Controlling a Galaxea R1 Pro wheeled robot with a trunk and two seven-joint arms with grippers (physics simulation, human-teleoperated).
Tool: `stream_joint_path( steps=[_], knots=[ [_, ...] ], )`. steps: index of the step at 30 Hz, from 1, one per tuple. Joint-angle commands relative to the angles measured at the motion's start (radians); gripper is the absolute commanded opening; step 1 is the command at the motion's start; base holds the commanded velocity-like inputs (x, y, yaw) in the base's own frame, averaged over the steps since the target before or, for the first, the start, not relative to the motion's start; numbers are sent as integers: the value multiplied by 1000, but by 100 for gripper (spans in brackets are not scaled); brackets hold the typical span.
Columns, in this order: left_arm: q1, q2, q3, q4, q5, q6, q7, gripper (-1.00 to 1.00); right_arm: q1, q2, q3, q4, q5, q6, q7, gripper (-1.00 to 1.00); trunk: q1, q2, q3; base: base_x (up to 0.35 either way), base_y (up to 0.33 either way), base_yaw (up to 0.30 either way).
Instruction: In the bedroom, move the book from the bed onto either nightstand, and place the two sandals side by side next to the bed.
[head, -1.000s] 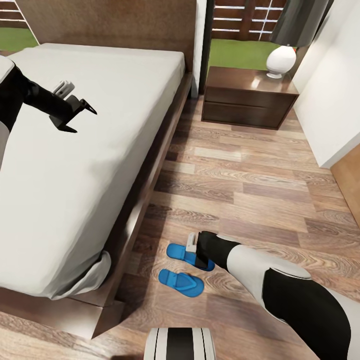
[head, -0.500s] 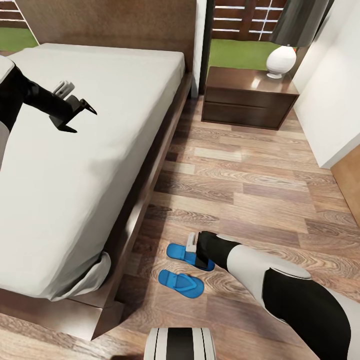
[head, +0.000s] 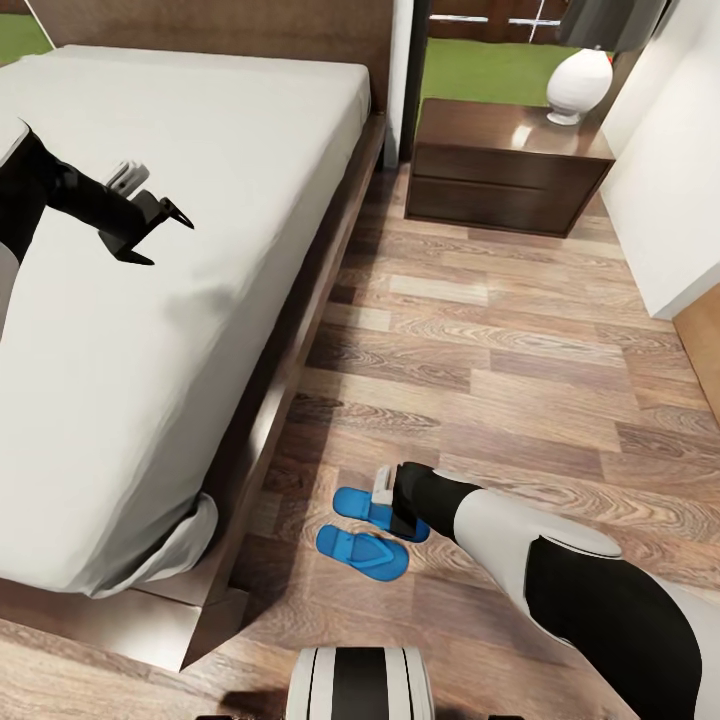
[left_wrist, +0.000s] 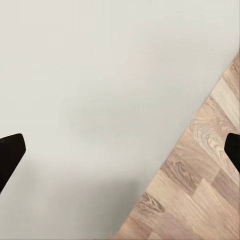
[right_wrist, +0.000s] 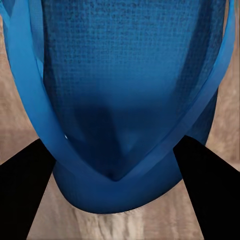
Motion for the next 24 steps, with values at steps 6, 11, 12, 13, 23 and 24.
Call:
stream_joint_path(
  steps=[6, 11, 12, 13, 23, 24],
  knots=[
    [-1, 1, -7, -1, 12, 1, 9, 100, -1, 0, 3, -1, -2, 4, -1, -100, 0, -1, -5, 0, 0, 0],
    [-1, 1, -7, -1, 12, 1, 9, 100, -1, 0, 2, -1, -3, 5, -66, -100, 0, -1, -5, 0, 0, 0],
    [-1, 1, -7, -1, 12, 1, 9, 100, -1, 0, 2, -1, -3, 5, -70, -100, 0, -1, -5, 0, 0, 0],
    [-1, 1, -7, -1, 12, 1, 9, 100, -1, 0, 2, -1, -3, 5, -74, -100, 0, -1, -5, 0, 0, 0],
    [-1, 1, -7, -1, 12, 1, 9, 100, -1, 0, 2, -1, -3, 5, -90, -100, 0, -1, -5, 0, 0, 0],
    [-1, 1, -7, -1, 12, 1, 9, 100, -1, 0, 2, -1, -3, 5, -90, -100, 0, -1, -5, 0, 0, 0]
  ],
)
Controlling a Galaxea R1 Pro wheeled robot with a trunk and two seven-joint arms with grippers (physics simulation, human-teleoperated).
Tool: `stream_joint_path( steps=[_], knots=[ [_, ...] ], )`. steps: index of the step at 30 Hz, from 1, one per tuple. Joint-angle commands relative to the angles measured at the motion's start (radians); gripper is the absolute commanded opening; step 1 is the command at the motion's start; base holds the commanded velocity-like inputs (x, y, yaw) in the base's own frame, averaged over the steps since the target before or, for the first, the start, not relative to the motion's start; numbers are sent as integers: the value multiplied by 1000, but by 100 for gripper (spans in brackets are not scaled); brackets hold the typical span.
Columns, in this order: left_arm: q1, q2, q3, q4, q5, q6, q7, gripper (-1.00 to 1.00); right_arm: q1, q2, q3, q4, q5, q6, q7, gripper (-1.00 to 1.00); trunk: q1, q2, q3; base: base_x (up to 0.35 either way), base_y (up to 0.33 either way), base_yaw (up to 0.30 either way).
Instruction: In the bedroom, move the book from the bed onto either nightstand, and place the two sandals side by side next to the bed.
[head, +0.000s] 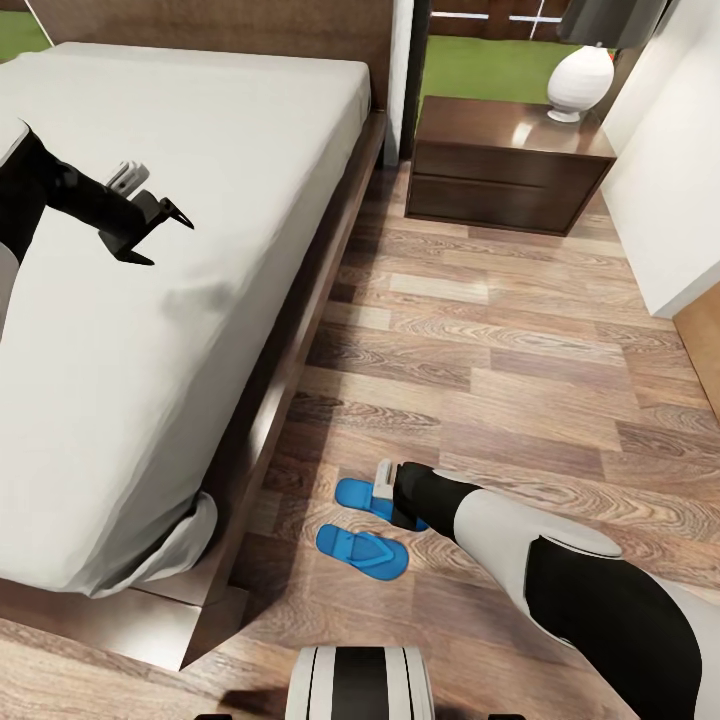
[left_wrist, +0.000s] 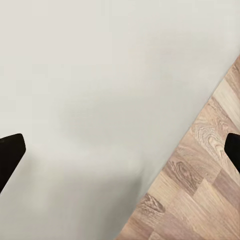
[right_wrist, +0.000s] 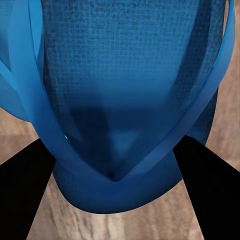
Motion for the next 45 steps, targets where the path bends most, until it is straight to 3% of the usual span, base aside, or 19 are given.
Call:
stream_joint_path(
  steps=[1, 30, 45],
  knots=[
    [-1, 1, -7, -1, 11, 1, 8, 100, -1, 0, 4, -1, -3, 5, 2, -100, 0, 0, -1, 0, 0, 0],
    [-1, 1, -7, -1, 9, 1, 7, 100, -1, 0, 4, -1, -3, 5, -1, -100, 0, 0, -1, 0, 0, 0],
    [-1, 1, -7, -1, 10, 1, 7, 100, -1, 0, 4, -1, -2, 5, -1, -100, 0, 0, -1, 0, 101, 0]
  ],
)
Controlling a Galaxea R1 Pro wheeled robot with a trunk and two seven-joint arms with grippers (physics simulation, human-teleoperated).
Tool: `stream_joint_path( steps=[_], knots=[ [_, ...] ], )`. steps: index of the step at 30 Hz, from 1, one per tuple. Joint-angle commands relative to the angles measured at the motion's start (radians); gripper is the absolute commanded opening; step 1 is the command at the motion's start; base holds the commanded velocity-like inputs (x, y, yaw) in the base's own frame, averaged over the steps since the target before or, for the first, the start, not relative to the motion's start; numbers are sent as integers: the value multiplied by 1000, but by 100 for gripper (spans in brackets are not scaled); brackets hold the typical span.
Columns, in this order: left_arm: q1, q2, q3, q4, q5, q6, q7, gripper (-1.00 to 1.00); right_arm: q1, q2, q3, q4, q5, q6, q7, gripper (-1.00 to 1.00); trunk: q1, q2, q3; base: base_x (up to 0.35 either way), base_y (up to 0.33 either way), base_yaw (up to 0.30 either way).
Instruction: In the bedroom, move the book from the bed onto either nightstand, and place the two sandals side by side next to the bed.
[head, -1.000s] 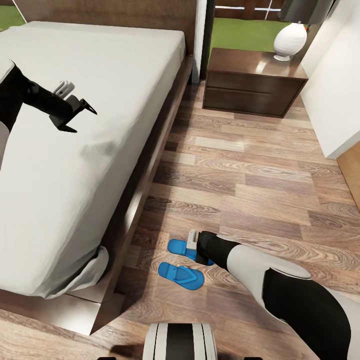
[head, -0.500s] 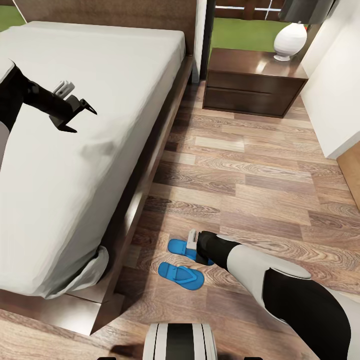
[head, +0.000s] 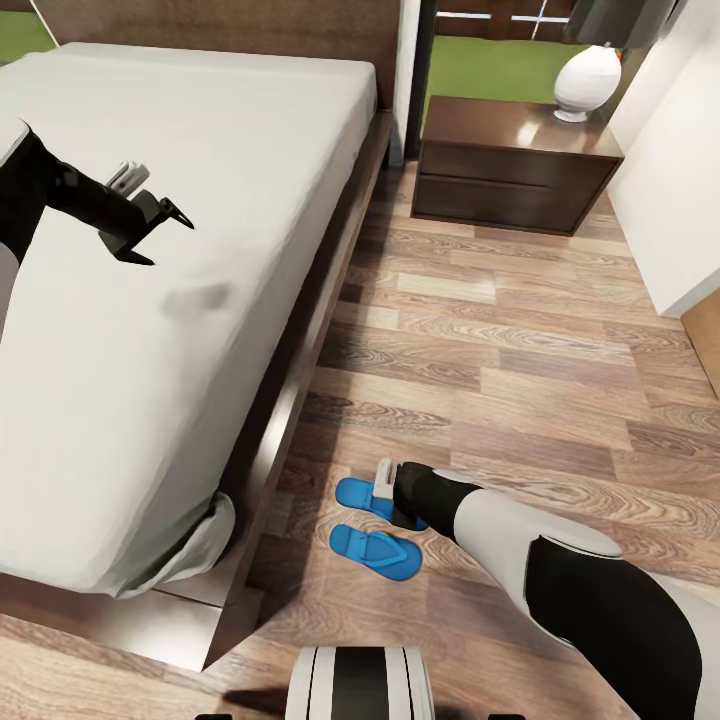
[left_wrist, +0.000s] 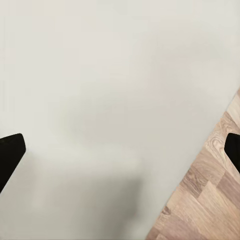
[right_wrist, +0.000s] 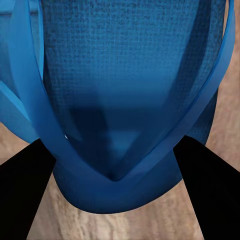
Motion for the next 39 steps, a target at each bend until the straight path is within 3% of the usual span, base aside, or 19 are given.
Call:
stream_joint_path(
  steps=[1, 16, 22, 39],
  knots=[
    [-1, 1, -7, -1, 11, 1, 8, 100, -1, 0, 4, -1, -3, 5, 2, -100, 0, 0, -1, 0, 4, 0],
    [-1, 1, -6, -1, 10, 1, 7, 100, -1, 0, 4, -1, -3, 5, 2, -100, 0, 0, -1, 0, 0, 0],
    [-1, 1, -6, -1, 10, 1, 7, 100, -1, 0, 5, -1, -3, 5, 1, -100, 3, -2, -24, 0, 0, 0],
    [-1, 1, -6, -1, 11, 1, 8, 100, -1, 0, 5, 0, -3, 5, 1, -100, 3, -2, -24, 55, -16, 0]
  ],
)
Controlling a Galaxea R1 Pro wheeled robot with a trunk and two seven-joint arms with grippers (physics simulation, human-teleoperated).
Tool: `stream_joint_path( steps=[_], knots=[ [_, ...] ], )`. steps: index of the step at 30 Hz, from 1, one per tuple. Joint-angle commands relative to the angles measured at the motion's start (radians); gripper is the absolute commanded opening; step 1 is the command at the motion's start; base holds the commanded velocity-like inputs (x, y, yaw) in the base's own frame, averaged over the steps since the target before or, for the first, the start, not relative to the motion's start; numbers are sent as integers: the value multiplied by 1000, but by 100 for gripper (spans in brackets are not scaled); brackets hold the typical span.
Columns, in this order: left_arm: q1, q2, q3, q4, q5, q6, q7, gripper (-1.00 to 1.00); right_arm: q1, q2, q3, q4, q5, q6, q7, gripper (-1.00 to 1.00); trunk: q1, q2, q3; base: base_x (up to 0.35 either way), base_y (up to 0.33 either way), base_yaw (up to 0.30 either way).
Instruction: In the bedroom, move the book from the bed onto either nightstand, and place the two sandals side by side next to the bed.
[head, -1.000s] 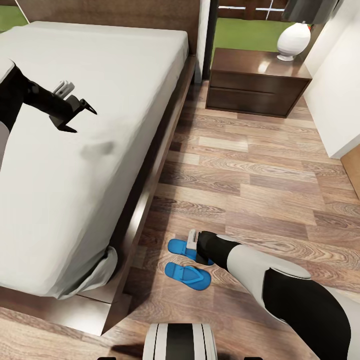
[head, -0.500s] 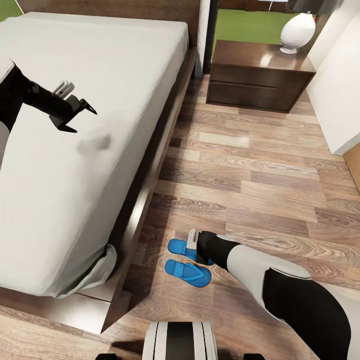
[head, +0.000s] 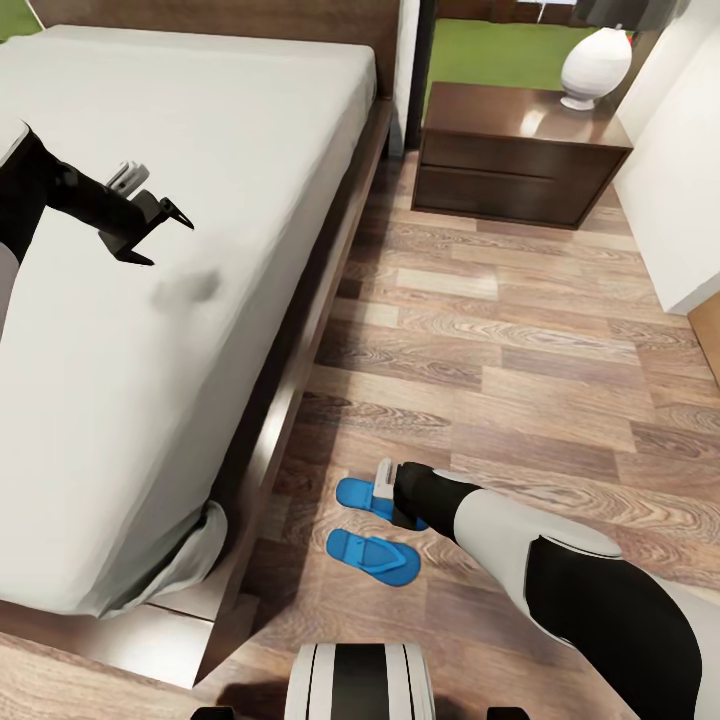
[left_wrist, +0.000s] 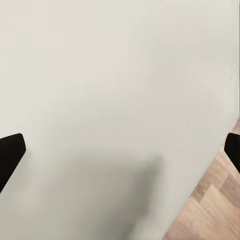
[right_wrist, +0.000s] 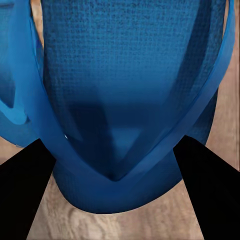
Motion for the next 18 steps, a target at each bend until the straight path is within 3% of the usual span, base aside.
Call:
stream_joint_path(
  steps=[1, 18],
  knots=[
    [-1, 1, -7, -1, 11, 1, 8, 100, -1, 0, 4, -1, -3, 5, 2, -100, 0, 0, -1, 96, -28, 0],
    [-1, 1, -7, -1, 10, 1, 8, 100, -1, 0, 4, -1, -3, 5, 3, -100, 0, 0, -1, 11, -3, 0]
  ],
)
